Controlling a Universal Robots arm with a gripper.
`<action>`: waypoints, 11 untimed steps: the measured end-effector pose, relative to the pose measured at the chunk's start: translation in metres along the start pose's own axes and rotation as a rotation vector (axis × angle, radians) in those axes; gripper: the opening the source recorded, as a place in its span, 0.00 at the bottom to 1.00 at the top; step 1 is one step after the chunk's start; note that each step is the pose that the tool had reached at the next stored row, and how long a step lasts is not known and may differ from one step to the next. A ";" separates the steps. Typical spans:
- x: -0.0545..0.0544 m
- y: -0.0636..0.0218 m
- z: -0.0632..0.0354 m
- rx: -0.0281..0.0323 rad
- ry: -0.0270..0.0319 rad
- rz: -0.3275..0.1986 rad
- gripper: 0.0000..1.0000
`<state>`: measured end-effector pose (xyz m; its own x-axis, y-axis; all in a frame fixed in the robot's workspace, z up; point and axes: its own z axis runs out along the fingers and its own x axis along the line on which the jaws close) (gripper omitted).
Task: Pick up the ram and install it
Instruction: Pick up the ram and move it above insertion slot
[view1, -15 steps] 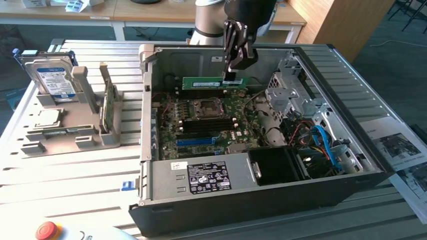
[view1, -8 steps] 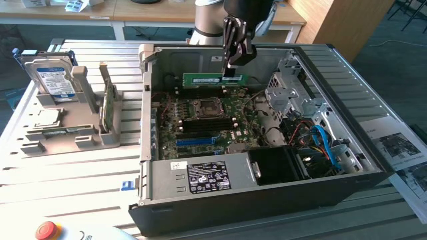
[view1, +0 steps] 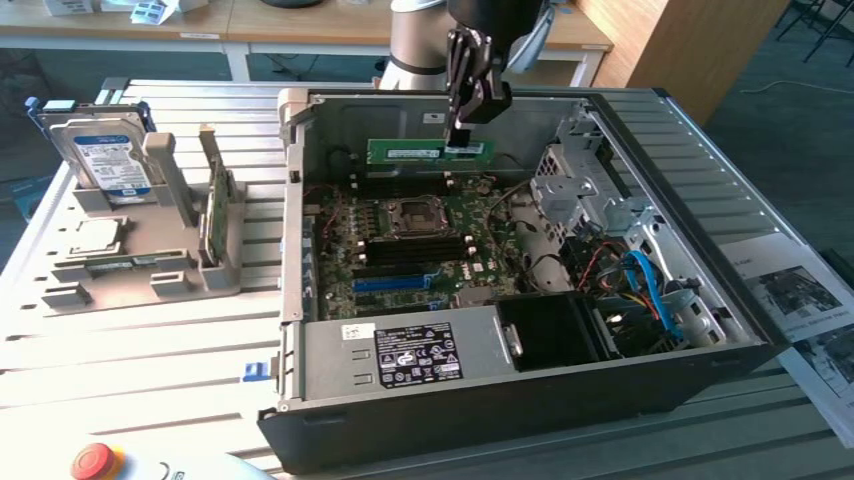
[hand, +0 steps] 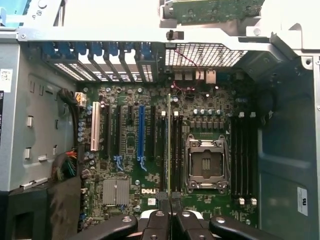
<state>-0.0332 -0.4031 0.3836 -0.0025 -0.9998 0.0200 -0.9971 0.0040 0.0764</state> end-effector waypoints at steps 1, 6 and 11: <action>-0.001 -0.0002 0.0000 0.0000 0.0000 0.000 0.12; -0.008 -0.0012 -0.0001 0.0000 0.0001 0.000 0.12; -0.009 -0.0012 0.0000 0.0000 -0.0001 0.000 0.12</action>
<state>-0.0320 -0.3944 0.3834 -0.0026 -0.9998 0.0199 -0.9971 0.0041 0.0764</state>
